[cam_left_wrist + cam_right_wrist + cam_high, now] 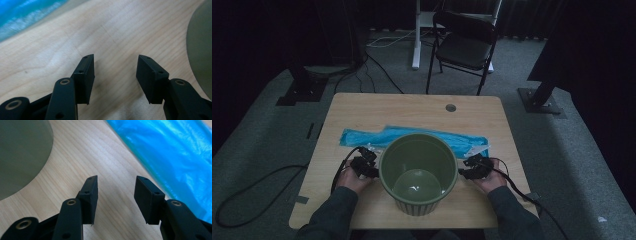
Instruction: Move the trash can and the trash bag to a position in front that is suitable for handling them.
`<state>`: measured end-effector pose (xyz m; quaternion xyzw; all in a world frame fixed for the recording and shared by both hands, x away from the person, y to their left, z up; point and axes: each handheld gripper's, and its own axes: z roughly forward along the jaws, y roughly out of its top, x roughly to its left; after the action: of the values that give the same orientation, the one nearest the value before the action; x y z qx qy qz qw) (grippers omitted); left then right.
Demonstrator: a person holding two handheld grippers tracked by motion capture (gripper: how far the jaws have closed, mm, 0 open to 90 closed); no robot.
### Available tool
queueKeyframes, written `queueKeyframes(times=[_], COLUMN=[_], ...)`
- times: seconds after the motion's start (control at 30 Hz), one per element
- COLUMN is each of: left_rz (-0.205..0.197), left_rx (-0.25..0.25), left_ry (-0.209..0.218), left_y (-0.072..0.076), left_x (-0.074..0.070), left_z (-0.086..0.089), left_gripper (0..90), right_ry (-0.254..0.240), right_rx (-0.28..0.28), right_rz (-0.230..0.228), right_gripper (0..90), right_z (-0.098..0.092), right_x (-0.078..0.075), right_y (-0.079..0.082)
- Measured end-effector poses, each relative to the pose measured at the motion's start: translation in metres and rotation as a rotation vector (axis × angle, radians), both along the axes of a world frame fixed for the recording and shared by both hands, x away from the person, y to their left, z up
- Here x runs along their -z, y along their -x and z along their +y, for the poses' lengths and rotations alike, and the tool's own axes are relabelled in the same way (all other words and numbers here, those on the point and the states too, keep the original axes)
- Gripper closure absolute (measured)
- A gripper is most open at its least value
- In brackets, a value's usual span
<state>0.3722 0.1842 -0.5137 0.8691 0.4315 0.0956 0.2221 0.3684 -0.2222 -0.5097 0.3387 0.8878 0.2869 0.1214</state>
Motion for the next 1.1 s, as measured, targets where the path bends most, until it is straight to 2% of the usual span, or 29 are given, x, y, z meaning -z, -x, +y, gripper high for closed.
queueKeyframes(times=[0.07, 0.23, 0.4, 0.5, 0.53, 0.57, 0.6, 0.63, 0.67, 0.7, 0.8, 0.87, 1.0, 1.03, 1.1], left_rz=[-0.027, -0.060, -0.075, -0.075, -0.083, -0.083, -0.093, -0.093, -0.104, -0.104, -0.104, -0.121, -0.118, -0.090, -0.087], left_rx=[-0.006, -0.002, 0.002, 0.013, 0.035, 0.035, 0.051, 0.061, 0.088, 0.088, 0.121, 0.148, 0.159, 0.167, 0.182], left_ry=[0.018, 0.026, 0.044, 0.087, 0.116, 0.116, 0.131, 0.139, 0.164, 0.164, 0.221, 0.220, 0.226, 0.247, 0.249], left_y=[-0.001, 0.001, 0.004, 0.010, 0.018, 0.018, 0.024, 0.027, 0.034, 0.034, 0.044, 0.056, 0.062, 0.069, 0.074], left_x=[-0.002, -0.006, -0.009, -0.014, -0.020, -0.020, -0.023, -0.025, -0.029, -0.029, -0.035, -0.038, -0.039, -0.037, -0.037], left_z=[0.003, 0.004, 0.005, 0.006, 0.005, 0.005, 0.005, 0.005, 0.004, 0.004, 0.004, 0.004, 0.004, 0.006, 0.005], left_gripper=[48.5, 47.8, 47.7, 47.1, 47.1, 47.1, 47.1, 46.7, 46.1, 45.3, 43.5, 42.8, 42.7, 42.7, 42.7], right_ry=[0.000, -0.007, -0.035, -0.036, -0.037, -0.037, -0.041, -0.048, -0.052, -0.052, -0.077, -0.081, -0.086, -0.104, -0.125], right_rx=[0.002, 0.010, 0.009, -0.007, -0.029, -0.029, -0.040, -0.063, -0.069, -0.069, -0.109, -0.128, -0.156, -0.200, -0.232], right_rz=[-0.012, -0.032, -0.030, -0.032, -0.034, -0.034, -0.037, -0.045, -0.047, -0.047, -0.045, -0.048, -0.033, -0.006, 0.006], right_gripper=[53.5, 53.8, 53.5, 52.6, 51.9, 51.9, 51.8, 51.6, 51.4, 51.4, 50.3, 50.1, 49.6, 49.7, 49.7], right_z=[-0.001, -0.002, -0.003, 0.000, 0.004, 0.004, 0.006, 0.009, 0.010, 0.010, 0.015, 0.016, 0.017, 0.017, 0.018], right_x=[-0.001, -0.003, -0.005, -0.006, -0.008, -0.008, -0.010, -0.013, -0.014, -0.014, -0.019, -0.022, -0.025, -0.027, -0.027], right_y=[0.000, 0.000, 0.001, 0.005, 0.010, 0.010, 0.013, 0.019, 0.022, 0.022, 0.030, 0.033, 0.037, 0.042, 0.046])
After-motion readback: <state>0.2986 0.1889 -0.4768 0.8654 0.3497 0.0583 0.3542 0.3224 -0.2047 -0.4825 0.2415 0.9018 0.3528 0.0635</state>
